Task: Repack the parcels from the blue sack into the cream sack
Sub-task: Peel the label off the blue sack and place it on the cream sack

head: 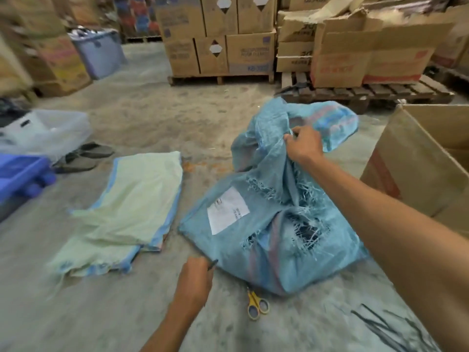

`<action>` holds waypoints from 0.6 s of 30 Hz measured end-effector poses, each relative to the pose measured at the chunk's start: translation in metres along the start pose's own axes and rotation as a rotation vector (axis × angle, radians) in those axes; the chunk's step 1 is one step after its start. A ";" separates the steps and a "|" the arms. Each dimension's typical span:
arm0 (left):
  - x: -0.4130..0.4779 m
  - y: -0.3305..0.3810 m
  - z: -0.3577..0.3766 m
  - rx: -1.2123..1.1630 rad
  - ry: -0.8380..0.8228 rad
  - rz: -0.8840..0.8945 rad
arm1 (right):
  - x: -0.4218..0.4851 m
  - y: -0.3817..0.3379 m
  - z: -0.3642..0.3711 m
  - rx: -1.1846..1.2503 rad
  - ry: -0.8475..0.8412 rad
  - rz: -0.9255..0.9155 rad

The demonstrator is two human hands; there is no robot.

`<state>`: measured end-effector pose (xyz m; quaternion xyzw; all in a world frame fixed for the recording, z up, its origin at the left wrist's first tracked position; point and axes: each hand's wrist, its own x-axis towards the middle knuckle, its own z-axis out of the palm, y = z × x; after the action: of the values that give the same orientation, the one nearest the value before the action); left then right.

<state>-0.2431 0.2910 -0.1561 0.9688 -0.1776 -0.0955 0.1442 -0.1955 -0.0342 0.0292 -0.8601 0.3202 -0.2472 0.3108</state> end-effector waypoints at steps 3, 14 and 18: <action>-0.027 -0.031 0.066 0.133 -0.115 -0.044 | -0.014 0.003 0.020 -0.023 -0.026 0.016; -0.041 -0.035 0.075 0.239 -0.279 0.075 | -0.033 -0.001 0.011 -0.046 0.017 0.096; -0.004 -0.017 0.021 0.191 -0.425 0.120 | -0.046 -0.018 0.009 -0.170 0.197 0.014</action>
<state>-0.2463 0.3026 -0.1808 0.9239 -0.2693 -0.2714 0.0169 -0.2135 0.0125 0.0251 -0.8526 0.3749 -0.3002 0.2058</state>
